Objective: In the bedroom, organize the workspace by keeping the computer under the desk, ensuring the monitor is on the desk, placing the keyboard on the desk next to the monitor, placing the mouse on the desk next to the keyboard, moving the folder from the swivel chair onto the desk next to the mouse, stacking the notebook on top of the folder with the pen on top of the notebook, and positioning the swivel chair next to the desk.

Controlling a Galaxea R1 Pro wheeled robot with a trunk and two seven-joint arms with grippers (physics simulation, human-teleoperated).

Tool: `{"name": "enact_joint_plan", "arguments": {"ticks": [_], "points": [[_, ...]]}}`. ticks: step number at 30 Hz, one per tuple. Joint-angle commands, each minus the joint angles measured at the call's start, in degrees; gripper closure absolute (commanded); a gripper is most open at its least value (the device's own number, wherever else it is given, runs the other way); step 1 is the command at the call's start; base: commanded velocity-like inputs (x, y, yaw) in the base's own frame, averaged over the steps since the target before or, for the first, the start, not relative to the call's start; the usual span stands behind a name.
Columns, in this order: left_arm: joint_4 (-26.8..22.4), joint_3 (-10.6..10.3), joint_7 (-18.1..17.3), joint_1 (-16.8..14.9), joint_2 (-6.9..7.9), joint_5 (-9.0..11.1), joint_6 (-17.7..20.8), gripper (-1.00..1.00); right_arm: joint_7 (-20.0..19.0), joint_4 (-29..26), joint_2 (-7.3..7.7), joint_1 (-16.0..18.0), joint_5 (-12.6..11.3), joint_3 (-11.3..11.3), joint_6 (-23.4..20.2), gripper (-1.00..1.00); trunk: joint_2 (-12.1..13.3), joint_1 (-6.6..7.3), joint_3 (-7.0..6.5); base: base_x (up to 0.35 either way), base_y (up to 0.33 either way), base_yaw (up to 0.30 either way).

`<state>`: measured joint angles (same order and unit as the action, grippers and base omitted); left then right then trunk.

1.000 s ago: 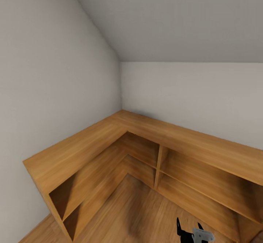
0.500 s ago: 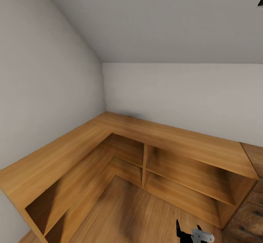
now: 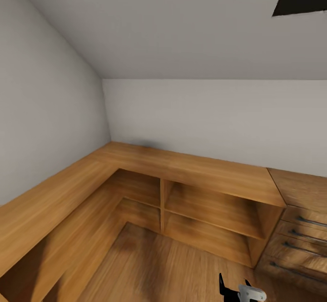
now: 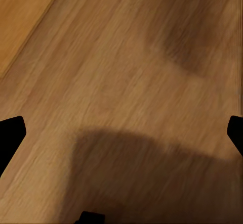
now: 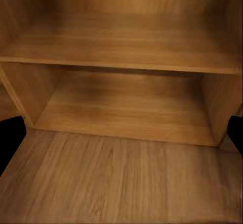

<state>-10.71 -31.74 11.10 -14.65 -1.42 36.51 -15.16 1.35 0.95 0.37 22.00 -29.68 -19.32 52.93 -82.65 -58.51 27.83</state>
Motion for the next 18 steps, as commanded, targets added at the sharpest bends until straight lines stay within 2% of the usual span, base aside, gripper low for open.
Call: {"name": "enact_joint_plan", "arguments": {"ticks": [1, 18], "points": [[-0.01, -0.51, 0.32, -0.03, 0.11, 0.3, -0.18, -1.0, 0.14, 0.1, -0.02, 0.06, -0.29, -0.47, 0.16, -1.0, -0.03, 0.0, 0.04, 0.0, 0.0, -0.293], [-0.01, -0.47, 0.0, -0.03, 0.36, 0.31, -0.2, -1.0, 0.14, 0.1, -0.02, 0.06, -0.29, -0.55, 0.16, -1.0, -0.03, 0.0, -0.29, 0.0, 0.0, -0.293]]}}
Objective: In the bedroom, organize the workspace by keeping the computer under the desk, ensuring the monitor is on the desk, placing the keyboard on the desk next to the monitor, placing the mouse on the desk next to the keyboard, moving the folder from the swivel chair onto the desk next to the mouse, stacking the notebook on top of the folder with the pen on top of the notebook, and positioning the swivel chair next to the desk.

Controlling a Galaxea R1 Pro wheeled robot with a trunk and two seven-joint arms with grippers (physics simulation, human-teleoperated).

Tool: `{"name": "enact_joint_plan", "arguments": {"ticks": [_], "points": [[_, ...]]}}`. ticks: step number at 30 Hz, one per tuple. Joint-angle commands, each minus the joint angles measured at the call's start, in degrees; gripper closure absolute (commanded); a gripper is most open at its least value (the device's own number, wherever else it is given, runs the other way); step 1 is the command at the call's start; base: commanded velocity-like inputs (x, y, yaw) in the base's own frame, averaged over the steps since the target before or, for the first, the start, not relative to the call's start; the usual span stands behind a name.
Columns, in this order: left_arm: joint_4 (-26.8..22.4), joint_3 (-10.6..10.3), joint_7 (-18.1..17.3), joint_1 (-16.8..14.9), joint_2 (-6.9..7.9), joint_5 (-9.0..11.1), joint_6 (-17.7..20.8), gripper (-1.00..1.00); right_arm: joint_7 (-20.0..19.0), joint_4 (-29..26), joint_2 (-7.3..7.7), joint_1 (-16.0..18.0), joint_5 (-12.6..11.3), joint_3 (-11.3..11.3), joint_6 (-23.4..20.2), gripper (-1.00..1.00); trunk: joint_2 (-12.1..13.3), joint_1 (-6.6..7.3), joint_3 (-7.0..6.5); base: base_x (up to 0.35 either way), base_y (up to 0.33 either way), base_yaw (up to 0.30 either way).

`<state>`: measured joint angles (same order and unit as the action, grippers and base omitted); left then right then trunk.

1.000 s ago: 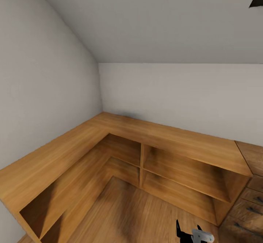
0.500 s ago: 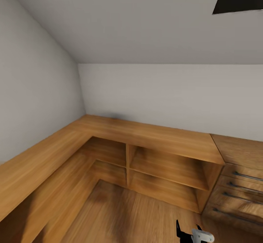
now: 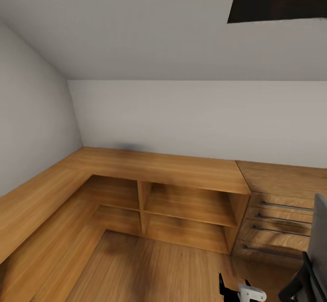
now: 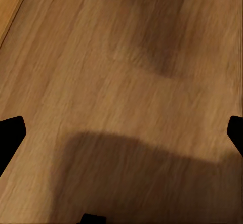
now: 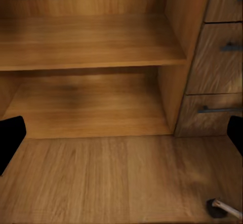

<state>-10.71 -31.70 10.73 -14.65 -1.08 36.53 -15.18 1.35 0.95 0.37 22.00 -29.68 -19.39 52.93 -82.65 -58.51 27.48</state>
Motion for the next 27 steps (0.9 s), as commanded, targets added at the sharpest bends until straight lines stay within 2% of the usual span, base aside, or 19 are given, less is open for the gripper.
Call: {"name": "enact_joint_plan", "arguments": {"ticks": [1, 18, 27], "points": [[-0.01, -0.51, 0.36, -0.04, 0.02, 0.29, -0.17, -1.0, 0.14, 0.1, -0.02, 0.06, -0.29, -0.45, 0.16, -1.0, -0.03, 0.0, 0.04, 0.0, 0.0, -0.293], [-0.01, -0.53, 0.36, -0.04, 0.14, 0.38, -0.2, -1.0, 0.14, 0.05, -0.02, 0.06, -0.29, -0.46, 0.16, -1.0, -0.03, 0.0, -0.29, 0.004, 0.005, -0.293], [-0.01, -0.47, 0.35, -0.03, 0.2, 0.38, -0.2, -1.0, 0.14, 0.01, -0.02, 0.06, -0.21, -0.53, 0.16, -1.0, -0.03, 0.0, -0.46, 0.186, 0.205, -0.293]]}}
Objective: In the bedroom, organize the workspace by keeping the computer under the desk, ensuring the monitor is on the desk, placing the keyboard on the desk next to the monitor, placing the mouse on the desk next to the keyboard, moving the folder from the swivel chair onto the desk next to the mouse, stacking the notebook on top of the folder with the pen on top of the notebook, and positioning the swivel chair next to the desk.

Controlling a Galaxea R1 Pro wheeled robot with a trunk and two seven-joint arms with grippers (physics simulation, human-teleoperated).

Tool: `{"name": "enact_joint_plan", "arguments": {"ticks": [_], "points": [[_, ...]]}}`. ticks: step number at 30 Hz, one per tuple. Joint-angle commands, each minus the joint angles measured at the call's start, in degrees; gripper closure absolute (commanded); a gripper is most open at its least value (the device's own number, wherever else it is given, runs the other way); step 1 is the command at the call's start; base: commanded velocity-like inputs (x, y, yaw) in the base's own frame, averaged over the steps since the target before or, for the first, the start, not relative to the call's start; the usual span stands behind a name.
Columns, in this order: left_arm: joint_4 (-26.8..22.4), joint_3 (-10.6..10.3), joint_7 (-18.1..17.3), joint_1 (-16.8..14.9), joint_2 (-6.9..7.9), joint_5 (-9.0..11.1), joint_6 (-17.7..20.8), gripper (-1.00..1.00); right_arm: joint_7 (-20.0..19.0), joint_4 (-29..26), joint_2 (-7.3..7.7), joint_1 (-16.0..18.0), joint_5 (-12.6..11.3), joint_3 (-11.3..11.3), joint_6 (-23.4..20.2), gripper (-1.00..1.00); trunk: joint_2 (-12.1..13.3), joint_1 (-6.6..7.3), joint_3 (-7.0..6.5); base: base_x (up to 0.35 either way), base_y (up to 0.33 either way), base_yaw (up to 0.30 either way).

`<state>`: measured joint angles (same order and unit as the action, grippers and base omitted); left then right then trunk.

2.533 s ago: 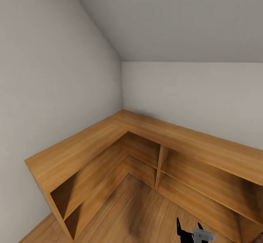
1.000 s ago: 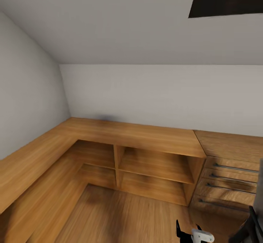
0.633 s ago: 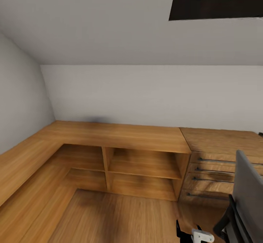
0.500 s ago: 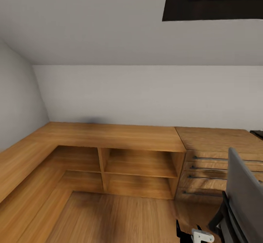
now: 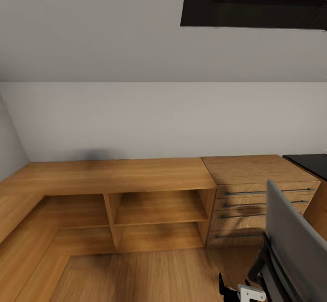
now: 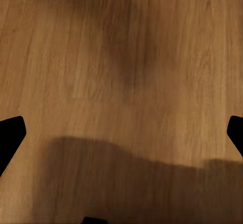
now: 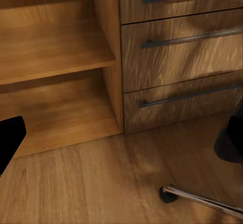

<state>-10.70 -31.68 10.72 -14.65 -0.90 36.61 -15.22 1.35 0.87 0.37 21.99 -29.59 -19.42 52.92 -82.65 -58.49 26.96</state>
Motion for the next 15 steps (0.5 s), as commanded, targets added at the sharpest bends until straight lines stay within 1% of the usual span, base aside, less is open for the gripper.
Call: {"name": "enact_joint_plan", "arguments": {"ticks": [1, 5, 11, 15], "points": [[-0.03, -0.49, 0.35, -0.02, 0.02, 0.3, -0.16, -1.0, 0.14, 0.09, -0.02, 0.07, -0.3, -0.49, 0.17, -1.0, -0.03, -0.02, 0.04, 0.191, 0.25, -0.293], [-0.03, -0.49, 0.35, -0.02, 0.02, 0.3, -0.16, -1.0, 0.14, 0.09, -0.02, 0.07, -0.28, -0.52, 0.17, -1.0, -0.03, -0.02, -0.04, 0.164, 0.27, -0.293], [-0.03, -0.49, 0.38, -0.02, 0.02, 0.3, -0.16, -1.0, 0.1, 0.14, -0.01, 0.07, -0.17, -0.53, 0.17, -1.0, -0.03, -0.02, -0.15, 0.098, 0.292, -0.293], [-0.03, -0.47, 0.43, -0.02, 0.02, 0.3, -0.16, -1.0, 0.06, 0.17, 0.02, 0.07, -0.08, -0.53, 0.17, -1.0, -0.03, -0.02, -0.23, 0.028, 0.099, -0.293]]}}
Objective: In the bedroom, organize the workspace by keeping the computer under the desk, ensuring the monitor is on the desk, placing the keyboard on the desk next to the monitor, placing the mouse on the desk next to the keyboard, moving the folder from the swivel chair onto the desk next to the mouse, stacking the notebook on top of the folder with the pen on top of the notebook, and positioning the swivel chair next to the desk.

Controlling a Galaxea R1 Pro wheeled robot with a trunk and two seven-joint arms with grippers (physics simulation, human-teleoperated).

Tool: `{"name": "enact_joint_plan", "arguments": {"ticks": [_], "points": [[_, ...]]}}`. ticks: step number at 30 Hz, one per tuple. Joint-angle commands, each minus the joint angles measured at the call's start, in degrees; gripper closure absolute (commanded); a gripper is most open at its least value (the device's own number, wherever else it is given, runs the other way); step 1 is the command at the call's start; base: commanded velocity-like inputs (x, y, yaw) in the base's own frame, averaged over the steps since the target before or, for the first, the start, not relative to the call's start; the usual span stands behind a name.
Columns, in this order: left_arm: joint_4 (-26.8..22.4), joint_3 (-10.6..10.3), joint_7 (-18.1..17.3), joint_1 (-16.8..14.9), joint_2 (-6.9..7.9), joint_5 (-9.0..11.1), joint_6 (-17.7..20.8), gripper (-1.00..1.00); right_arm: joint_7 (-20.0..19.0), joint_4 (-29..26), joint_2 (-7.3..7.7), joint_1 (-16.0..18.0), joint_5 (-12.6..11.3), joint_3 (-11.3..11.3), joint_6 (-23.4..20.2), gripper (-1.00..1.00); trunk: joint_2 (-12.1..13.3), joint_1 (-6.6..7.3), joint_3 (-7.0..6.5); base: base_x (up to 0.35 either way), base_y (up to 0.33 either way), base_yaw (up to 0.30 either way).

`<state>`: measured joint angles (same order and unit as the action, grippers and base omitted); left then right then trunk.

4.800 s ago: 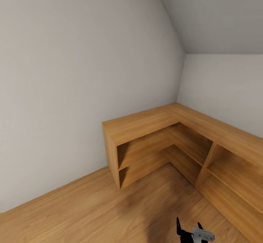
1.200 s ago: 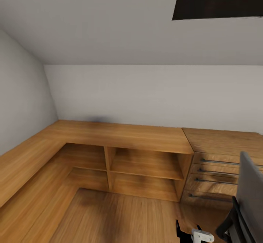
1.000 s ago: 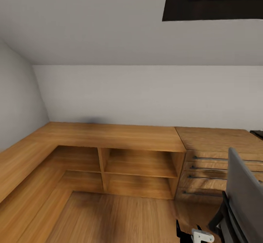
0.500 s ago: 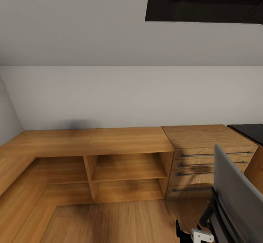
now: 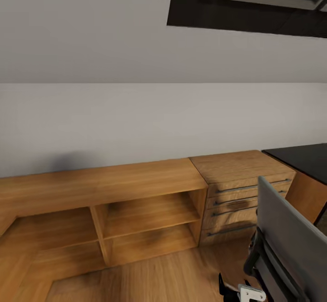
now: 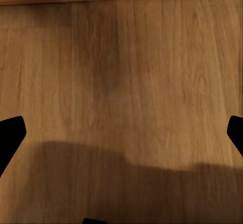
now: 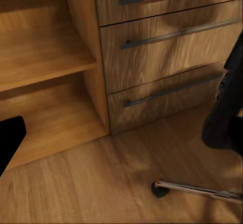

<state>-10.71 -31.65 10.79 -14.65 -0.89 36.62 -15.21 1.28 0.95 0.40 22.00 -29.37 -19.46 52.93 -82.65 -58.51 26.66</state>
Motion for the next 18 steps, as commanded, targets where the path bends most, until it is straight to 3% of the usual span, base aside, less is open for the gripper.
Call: {"name": "enact_joint_plan", "arguments": {"ticks": [1, 9, 18], "points": [[-0.02, -0.48, 0.37, -0.03, 0.02, 0.3, -0.17, -1.0, 0.13, 0.08, -0.02, 0.07, -0.28, -0.49, 0.16, -1.0, -0.03, 0.0, 0.04, -0.008, 0.056, -0.293], [-0.02, -0.35, 0.38, -0.03, 0.04, 0.37, -0.17, -1.0, 0.13, 0.06, 0.02, 0.07, -0.25, -0.49, 0.16, -1.0, -0.03, 0.0, -0.13, -0.141, 0.134, -0.293], [-0.02, -0.34, 0.38, -0.03, 0.21, 0.38, -0.17, -1.0, 0.13, 0.09, 0.03, 0.07, -0.17, -0.56, 0.16, -1.0, -0.03, 0.0, -0.37, -0.021, 0.033, -0.293]]}}
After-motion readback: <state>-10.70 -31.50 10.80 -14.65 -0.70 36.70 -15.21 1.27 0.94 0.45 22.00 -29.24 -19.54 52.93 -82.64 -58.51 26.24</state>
